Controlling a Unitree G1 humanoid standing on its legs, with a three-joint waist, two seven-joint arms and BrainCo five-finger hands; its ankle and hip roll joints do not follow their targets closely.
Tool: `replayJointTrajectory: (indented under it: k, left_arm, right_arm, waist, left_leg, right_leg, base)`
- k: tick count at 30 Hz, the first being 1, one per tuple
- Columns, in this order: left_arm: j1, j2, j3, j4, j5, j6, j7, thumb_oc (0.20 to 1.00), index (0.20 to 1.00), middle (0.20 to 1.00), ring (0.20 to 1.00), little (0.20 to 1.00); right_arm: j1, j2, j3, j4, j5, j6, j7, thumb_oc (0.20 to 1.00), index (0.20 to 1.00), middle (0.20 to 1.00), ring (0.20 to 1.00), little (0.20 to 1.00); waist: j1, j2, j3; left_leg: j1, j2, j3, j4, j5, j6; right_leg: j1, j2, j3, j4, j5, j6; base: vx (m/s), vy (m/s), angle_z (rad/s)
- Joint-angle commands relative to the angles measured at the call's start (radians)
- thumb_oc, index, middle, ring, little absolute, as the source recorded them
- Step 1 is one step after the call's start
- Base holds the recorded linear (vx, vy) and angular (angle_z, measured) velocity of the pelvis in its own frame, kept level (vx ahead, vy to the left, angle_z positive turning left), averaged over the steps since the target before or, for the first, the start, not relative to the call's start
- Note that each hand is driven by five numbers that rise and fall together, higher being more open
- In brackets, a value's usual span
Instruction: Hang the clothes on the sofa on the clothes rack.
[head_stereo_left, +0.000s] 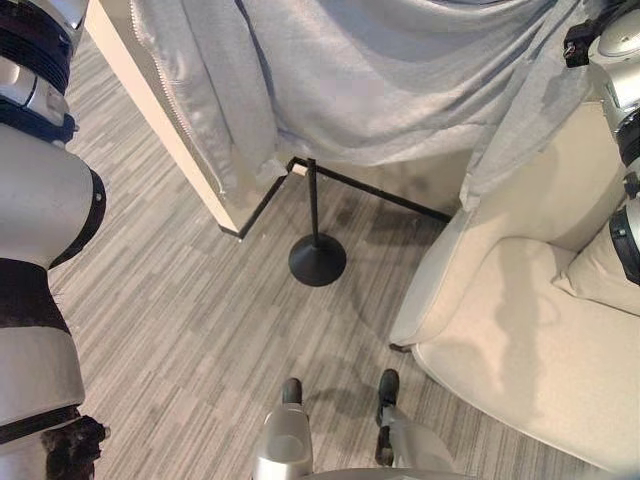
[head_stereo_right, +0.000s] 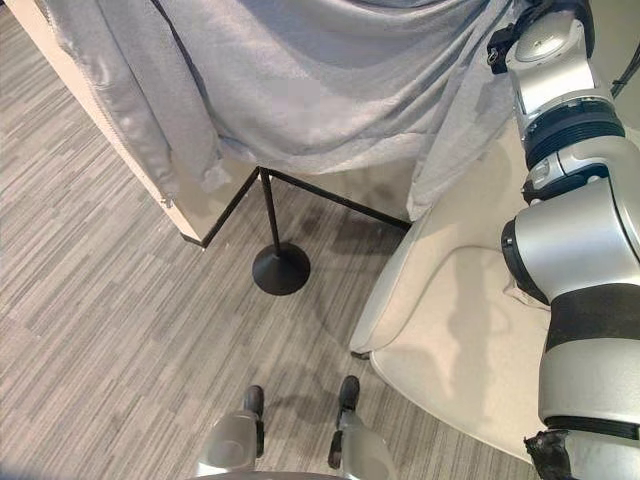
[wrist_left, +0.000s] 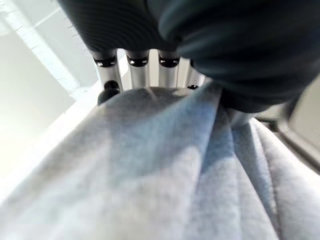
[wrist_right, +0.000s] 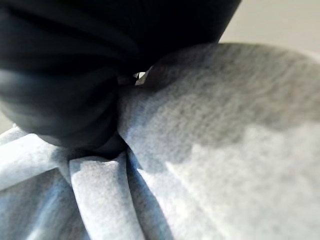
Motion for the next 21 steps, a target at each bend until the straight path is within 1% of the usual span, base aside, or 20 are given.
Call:
replayJointTrajectory:
  k: [1, 4, 5, 6, 7, 8, 10, 11, 12, 13, 14, 15, 16, 17, 18, 19, 20, 21]
  left_arm:
    - [-0.271, 0.080, -0.131, 0.045, -0.037, -0.015, 0.017, 0.200, 0.200, 0.200, 0.200, 0.200]
    - [-0.234, 0.127, -0.100, 0.004, -0.030, -0.018, 0.023, 0.200, 0.200, 0.200, 0.200, 0.200]
    - [-0.201, 0.164, -0.073, -0.025, -0.022, -0.017, 0.030, 0.200, 0.200, 0.200, 0.200, 0.200]
    - [-0.190, 0.165, -0.067, -0.033, -0.019, -0.014, 0.033, 0.200, 0.200, 0.200, 0.200, 0.200]
    - [-0.166, 0.199, -0.050, -0.070, -0.011, -0.017, 0.039, 0.200, 0.200, 0.200, 0.200, 0.200]
    - [-0.159, 0.200, -0.047, -0.075, -0.009, -0.015, 0.040, 0.200, 0.200, 0.200, 0.200, 0.200]
    - [-0.125, 0.247, -0.034, -0.111, 0.001, -0.016, 0.043, 0.200, 0.200, 0.200, 0.200, 0.200]
    - [-0.122, 0.247, -0.032, -0.112, 0.002, -0.016, 0.044, 0.200, 0.200, 0.200, 0.200, 0.200]
    - [-0.090, 0.317, -0.037, -0.159, 0.022, -0.009, 0.050, 0.200, 0.200, 0.200, 0.200, 0.200]
    - [-0.054, 0.368, -0.015, -0.200, 0.042, -0.011, 0.058, 0.200, 0.200, 0.200, 0.200, 0.200]
    - [-0.049, 0.370, -0.010, -0.203, 0.043, -0.010, 0.059, 0.200, 0.200, 0.200, 0.200, 0.200]
    - [0.048, 0.425, 0.043, -0.274, 0.078, 0.001, 0.075, 0.200, 0.200, 0.200, 0.200, 0.200]
    - [0.099, 0.408, 0.118, -0.316, 0.093, 0.001, 0.088, 0.200, 0.200, 0.200, 0.200, 0.200]
    - [0.115, 0.408, 0.132, -0.321, 0.096, 0.003, 0.090, 0.200, 0.200, 0.200, 0.200, 0.200]
    - [0.144, 0.405, 0.159, -0.324, 0.099, 0.002, 0.087, 0.200, 0.200, 0.200, 0.200, 0.200]
    - [0.163, 0.408, 0.170, -0.332, 0.106, 0.003, 0.089, 0.200, 0.200, 0.200, 0.200, 0.200]
    - [0.191, 0.412, 0.190, -0.344, 0.109, 0.005, 0.090, 0.200, 0.200, 0.200, 0.200, 0.200]
    - [0.202, 0.412, 0.200, -0.348, 0.109, 0.007, 0.091, 0.200, 0.200, 0.200, 0.200, 0.200]
  right_arm:
    - [-0.181, -0.045, 0.065, -0.020, 0.021, -0.031, -0.014, 0.200, 0.200, 0.200, 0.200, 0.200]
    - [-0.121, -0.076, 0.054, -0.125, -0.003, -0.043, -0.012, 0.200, 0.200, 0.200, 0.200, 0.200]
    - [-0.063, -0.098, 0.016, -0.218, -0.011, -0.055, -0.015, 0.200, 0.200, 0.200, 0.200, 0.200]
    - [-0.047, -0.101, 0.007, -0.232, -0.015, -0.050, -0.019, 0.200, 0.200, 0.200, 0.200, 0.200]
    - [0.010, -0.116, -0.028, -0.309, -0.019, -0.062, -0.015, 0.200, 0.200, 0.200, 0.200, 0.200]
    - [0.020, -0.117, -0.034, -0.317, -0.021, -0.059, -0.017, 0.200, 0.200, 0.200, 0.200, 0.200]
    - [0.085, -0.121, -0.052, -0.397, -0.037, -0.065, -0.003, 0.200, 0.200, 0.200, 0.200, 0.200]
    - [0.088, -0.121, -0.052, -0.398, -0.037, -0.065, -0.003, 0.200, 0.200, 0.200, 0.200, 0.200]
    - [0.162, -0.130, -0.073, -0.494, -0.056, -0.066, 0.015, 0.200, 0.200, 0.200, 0.200, 0.200]
    - [0.207, -0.139, -0.074, -0.559, -0.070, -0.078, 0.024, 0.200, 0.200, 0.200, 0.200, 0.200]
    - [0.210, -0.139, -0.075, -0.562, -0.071, -0.077, 0.024, 0.200, 0.200, 0.200, 0.200, 0.200]
    - [0.297, -0.224, -0.131, -0.646, -0.093, -0.085, 0.014, 0.200, 0.200, 0.200, 0.200, 0.200]
    - [0.349, -0.227, -0.170, -0.696, -0.101, -0.092, 0.015, 0.200, 0.200, 0.200, 0.200, 0.200]
    - [0.353, -0.229, -0.168, -0.699, -0.102, -0.091, 0.015, 0.200, 0.200, 0.200, 0.200, 0.200]
    - [0.360, -0.236, -0.160, -0.707, -0.096, -0.094, 0.015, 0.200, 0.200, 0.200, 0.200, 0.200]
    - [0.374, -0.249, -0.155, -0.722, -0.101, -0.093, 0.020, 0.200, 0.200, 0.200, 0.200, 0.200]
    - [0.400, -0.260, -0.172, -0.743, -0.105, -0.093, 0.025, 0.200, 0.200, 0.200, 0.200, 0.200]
    - [0.420, -0.271, -0.184, -0.764, -0.113, -0.092, 0.028, 0.200, 0.200, 0.200, 0.200, 0.200]
  waist:
    - [0.032, 0.048, 0.034]
    - [0.025, 0.045, 0.025]
    - [0.021, 0.045, 0.011]
    - [0.023, 0.045, 0.006]
    - [0.021, 0.044, -0.011]
    - [0.022, 0.043, -0.015]
    - [0.025, 0.047, -0.044]
    - [0.026, 0.047, -0.045]
    - [0.035, 0.046, -0.068]
    - [0.025, 0.047, -0.082]
    - [0.024, 0.049, -0.084]
    - [-0.020, 0.036, -0.081]
    - [-0.029, 0.012, -0.112]
    - [-0.029, 0.016, -0.115]
    - [-0.033, 0.020, -0.127]
    - [-0.037, 0.021, -0.142]
    - [-0.039, 0.014, -0.142]
    - [-0.037, 0.002, -0.138]
  left_leg:
    - [0.191, -0.043, -0.017, -0.277, 0.045, 0.027]
    - [0.202, -0.047, -0.017, -0.277, 0.040, 0.028]
    - [0.215, -0.051, -0.017, -0.277, 0.033, 0.030]
    - [0.217, -0.051, -0.016, -0.277, 0.032, 0.030]
    - [0.226, -0.057, -0.017, -0.277, 0.027, 0.032]
    - [0.227, -0.057, -0.017, -0.277, 0.027, 0.032]
    - [0.241, -0.056, -0.009, -0.277, 0.031, 0.030]
    - [0.241, -0.056, -0.008, -0.277, 0.031, 0.029]
    - [0.263, -0.053, -0.002, -0.277, 0.033, 0.027]
    - [0.308, -0.043, 0.010, -0.277, 0.026, 0.019]
    - [0.309, -0.041, 0.010, -0.277, 0.024, 0.018]
    - [0.327, -0.054, -0.014, -0.277, 0.044, 0.036]
    - [0.338, -0.046, -0.021, -0.277, 0.062, 0.043]
    - [0.339, -0.046, -0.022, -0.277, 0.063, 0.043]
    - [0.352, -0.029, -0.015, -0.277, 0.080, 0.042]
    - [0.374, -0.003, 0.006, -0.275, 0.121, 0.039]
    - [0.373, 0.014, 0.017, -0.211, 0.136, 0.035]
    - [0.333, 0.026, 0.012, -0.096, 0.111, 0.033]
  right_leg:
    - [0.126, -0.034, 0.001, 0.003, -0.163, 0.018]
    - [0.134, -0.039, 0.005, 0.003, -0.159, 0.018]
    - [0.141, -0.042, 0.009, 0.003, -0.156, 0.018]
    - [0.143, -0.042, 0.009, 0.003, -0.157, 0.018]
    - [0.148, -0.046, 0.009, 0.003, -0.154, 0.017]
    - [0.148, -0.047, 0.009, 0.003, -0.154, 0.018]
    - [0.153, -0.051, -0.003, 0.003, -0.150, 0.019]
    - [0.152, -0.051, -0.002, 0.003, -0.150, 0.019]
    - [0.172, -0.047, -0.022, 0.003, -0.116, 0.021]
    - [0.133, -0.009, -0.070, 0.003, -0.117, 0.032]
    - [0.134, -0.007, -0.071, 0.003, -0.118, 0.032]
    - [0.078, 0.065, -0.026, 0.003, -0.138, 0.011]
    - [0.099, 0.072, -0.006, 0.003, -0.121, 0.014]
    - [0.100, 0.072, -0.007, 0.003, -0.121, 0.014]
    - [0.108, 0.075, -0.012, 0.003, -0.120, 0.016]
    - [0.124, 0.080, -0.023, 0.003, -0.120, 0.020]
    - [0.143, 0.075, -0.033, 0.003, -0.112, 0.018]
    - [0.171, 0.059, -0.048, 0.003, -0.112, 0.016]
  base:
    - [0.03, 0.056, -0.03]
    - [0.06, 0.074, -0.01]
    - [0.07, 0.073, 0.00]
    - [0.11, 0.105, -0.02]
    - [0.05, 0.054, -0.05]
    - [0.08, 0.086, -0.06]
    - [0.07, 0.064, -0.08]
    - [0.15, 0.048, -0.24]
    - [0.28, 0.023, -0.63]
    - [0.29, 0.020, -0.91]
    - [0.29, -0.006, -1.08]
    - [0.24, -0.091, -0.42]
    - [0.23, -0.089, 0.15]
    - [0.19, -0.111, 0.56]
    - [0.20, -0.090, 0.46]
    - [0.28, -0.152, 0.21]
    - [0.27, -0.188, 0.15]
    - [0.23, -0.241, 0.38]
